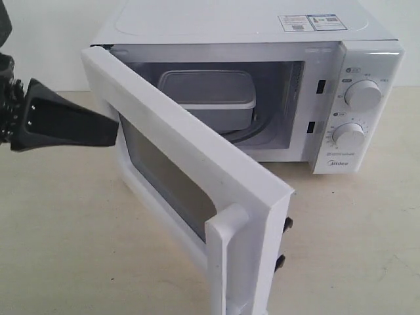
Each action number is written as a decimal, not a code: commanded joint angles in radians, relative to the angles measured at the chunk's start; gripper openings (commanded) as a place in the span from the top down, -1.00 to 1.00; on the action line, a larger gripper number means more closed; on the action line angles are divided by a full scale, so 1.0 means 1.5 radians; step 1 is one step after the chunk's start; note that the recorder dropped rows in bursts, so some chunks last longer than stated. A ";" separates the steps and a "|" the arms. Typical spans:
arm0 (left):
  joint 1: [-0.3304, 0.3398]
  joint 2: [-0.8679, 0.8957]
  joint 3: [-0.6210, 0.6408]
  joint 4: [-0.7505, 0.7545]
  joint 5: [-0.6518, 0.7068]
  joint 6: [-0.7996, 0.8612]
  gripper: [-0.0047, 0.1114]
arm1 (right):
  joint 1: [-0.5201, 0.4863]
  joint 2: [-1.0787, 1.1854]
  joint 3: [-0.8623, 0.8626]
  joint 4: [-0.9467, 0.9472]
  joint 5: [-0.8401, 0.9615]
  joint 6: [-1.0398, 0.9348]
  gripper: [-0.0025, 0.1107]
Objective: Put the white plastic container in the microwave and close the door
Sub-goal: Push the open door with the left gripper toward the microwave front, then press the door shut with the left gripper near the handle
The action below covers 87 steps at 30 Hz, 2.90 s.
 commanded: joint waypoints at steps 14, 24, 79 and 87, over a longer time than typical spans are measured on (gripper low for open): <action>-0.084 0.188 -0.141 -0.030 -0.147 0.088 0.84 | 0.000 -0.032 0.001 -0.018 0.008 0.057 0.96; -0.084 0.247 -0.219 -0.031 -0.175 0.091 0.84 | 0.000 -0.032 0.001 -0.018 -0.014 0.061 0.96; -0.418 0.393 -0.335 0.045 -0.625 0.161 0.84 | 0.000 -0.032 0.001 -0.056 0.009 0.063 0.96; -0.423 0.415 -0.382 0.038 -0.636 0.158 0.84 | 0.000 -0.032 0.001 -0.059 0.011 0.065 0.96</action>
